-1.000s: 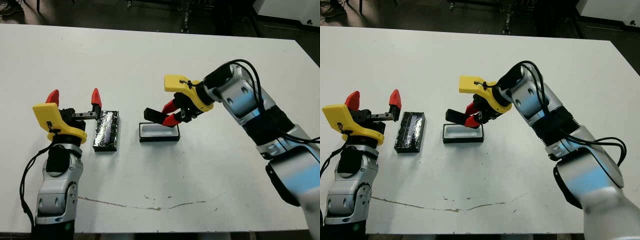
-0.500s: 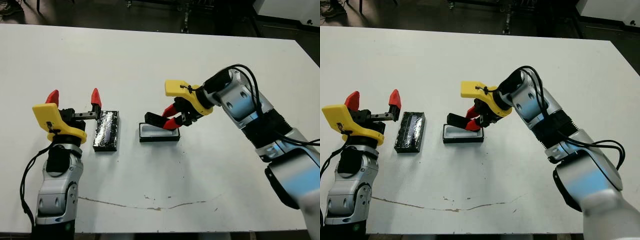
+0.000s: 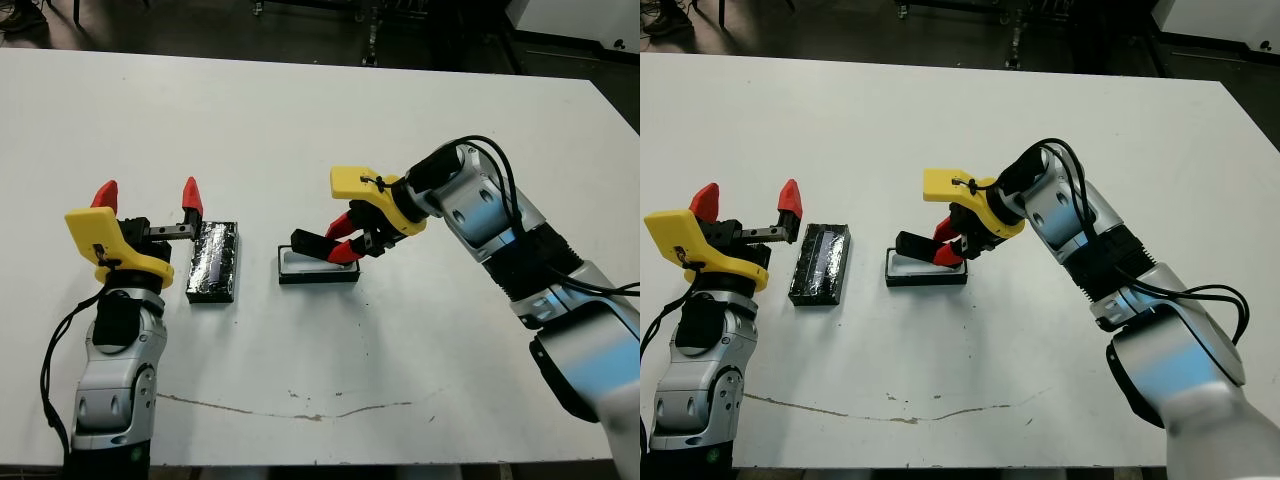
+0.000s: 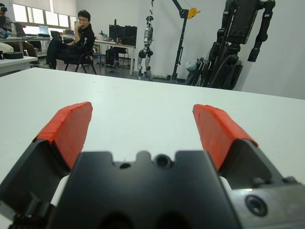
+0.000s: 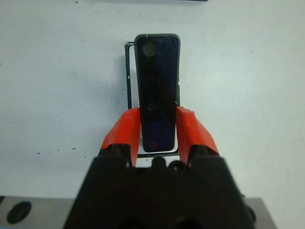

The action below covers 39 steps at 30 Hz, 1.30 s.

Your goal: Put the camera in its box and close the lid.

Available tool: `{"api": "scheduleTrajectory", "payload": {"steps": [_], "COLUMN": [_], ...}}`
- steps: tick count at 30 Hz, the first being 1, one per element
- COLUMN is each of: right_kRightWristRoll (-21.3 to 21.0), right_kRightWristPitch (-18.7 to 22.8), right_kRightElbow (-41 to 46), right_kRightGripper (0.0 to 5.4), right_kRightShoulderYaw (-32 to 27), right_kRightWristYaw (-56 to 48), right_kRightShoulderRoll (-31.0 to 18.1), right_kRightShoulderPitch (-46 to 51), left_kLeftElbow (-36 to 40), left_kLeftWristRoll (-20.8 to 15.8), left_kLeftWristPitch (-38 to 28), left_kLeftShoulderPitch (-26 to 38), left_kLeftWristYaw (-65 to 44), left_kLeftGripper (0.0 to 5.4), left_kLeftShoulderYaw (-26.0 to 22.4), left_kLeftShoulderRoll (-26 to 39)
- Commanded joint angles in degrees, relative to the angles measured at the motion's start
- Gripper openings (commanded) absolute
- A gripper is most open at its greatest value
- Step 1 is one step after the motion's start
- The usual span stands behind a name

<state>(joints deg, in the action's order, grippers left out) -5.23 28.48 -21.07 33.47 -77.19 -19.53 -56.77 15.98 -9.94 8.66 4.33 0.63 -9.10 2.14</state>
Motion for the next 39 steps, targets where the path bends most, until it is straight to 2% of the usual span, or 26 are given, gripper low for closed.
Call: {"api": "scheduleTrajectory", "payload": {"steps": [1, 8, 29, 39], "right_kRightWristRoll": [-0.63, -1.00, -3.28, -3.53], "right_kRightWristPitch": [0.18, 0.74, -2.11, -1.59], "right_kRightElbow": [0.57, -0.70, -0.79, -0.92], "right_kRightGripper": [1.73, 1.73, 1.73, 1.73], "right_kRightShoulderYaw": [0.62, 1.04, 2.65, 2.75], "right_kRightWristYaw": [-0.19, 0.13, 0.49, 0.40], "right_kRightShoulderRoll": [-0.22, 0.05, 0.67, 0.86], "right_kRightShoulderPitch": [0.32, 0.57, 1.19, 1.11], "left_kLeftElbow": [0.01, 0.01, 0.51, 0.77], "left_kLeftWristRoll": [0.13, -0.12, 0.07, 0.10], "left_kLeftWristPitch": [-0.12, -0.11, -0.13, 0.05], "left_kLeftShoulderPitch": [-0.85, -0.70, -0.74, -1.04], "left_kLeftWristYaw": [0.15, 0.01, 0.20, 0.09], "left_kLeftGripper": [5.40, 5.40, 5.40, 5.40], "left_kLeftShoulderYaw": [-0.26, -0.36, -0.02, -0.11], "left_kLeftShoulderRoll": [0.07, 0.05, -0.13, -0.01]}}
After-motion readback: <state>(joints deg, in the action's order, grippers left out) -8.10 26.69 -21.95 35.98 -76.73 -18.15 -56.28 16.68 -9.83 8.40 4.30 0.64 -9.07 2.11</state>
